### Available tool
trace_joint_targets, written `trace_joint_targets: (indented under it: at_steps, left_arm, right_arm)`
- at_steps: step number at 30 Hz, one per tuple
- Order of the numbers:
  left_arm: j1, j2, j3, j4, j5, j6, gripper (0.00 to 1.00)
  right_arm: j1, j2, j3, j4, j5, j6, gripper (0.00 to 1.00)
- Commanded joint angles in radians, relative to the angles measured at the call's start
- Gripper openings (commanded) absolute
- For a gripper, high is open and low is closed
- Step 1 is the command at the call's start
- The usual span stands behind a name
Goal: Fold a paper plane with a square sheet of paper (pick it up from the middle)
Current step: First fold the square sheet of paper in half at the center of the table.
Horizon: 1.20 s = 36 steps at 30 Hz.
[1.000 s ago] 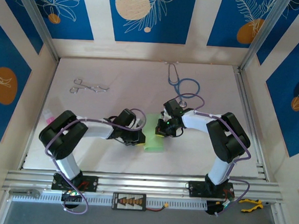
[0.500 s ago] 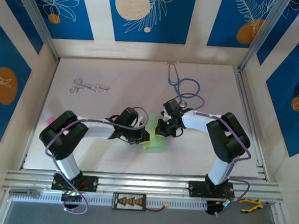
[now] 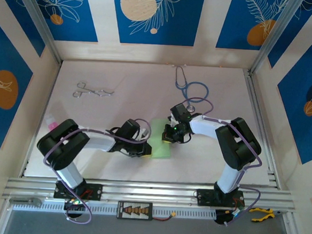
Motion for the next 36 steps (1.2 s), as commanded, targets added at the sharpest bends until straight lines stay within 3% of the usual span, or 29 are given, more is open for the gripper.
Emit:
trace_joint_targets:
  at_steps: [1, 6, 12, 19, 26, 36]
  left_arm:
    - [-0.020, -0.054, -0.001, -0.157, -0.033, 0.045, 0.12]
    - [-0.020, -0.093, 0.069, -0.149, -0.077, 0.035, 0.13]
    - [-0.020, -0.003, 0.108, -0.046, -0.030, -0.002, 0.14]
    - [-0.028, 0.054, 0.042, -0.012, 0.020, -0.001, 0.14]
    - [-0.062, 0.007, -0.052, -0.092, -0.014, 0.069, 0.15]
    - [-0.114, -0.045, 0.040, -0.312, -0.124, 0.185, 0.15]
  right_arm:
    - [0.005, 0.032, -0.044, -0.109, 0.093, 0.010, 0.00]
    - [0.005, 0.031, -0.041, -0.113, 0.093, 0.010, 0.00]
    - [0.006, 0.036, -0.039, -0.108, 0.088, 0.011, 0.00]
    - [0.006, 0.038, -0.044, -0.105, 0.088, 0.013, 0.00]
    - [0.006, 0.029, -0.053, -0.109, 0.097, 0.014, 0.00]
    - [0.009, 0.028, -0.059, -0.109, 0.101, 0.016, 0.00]
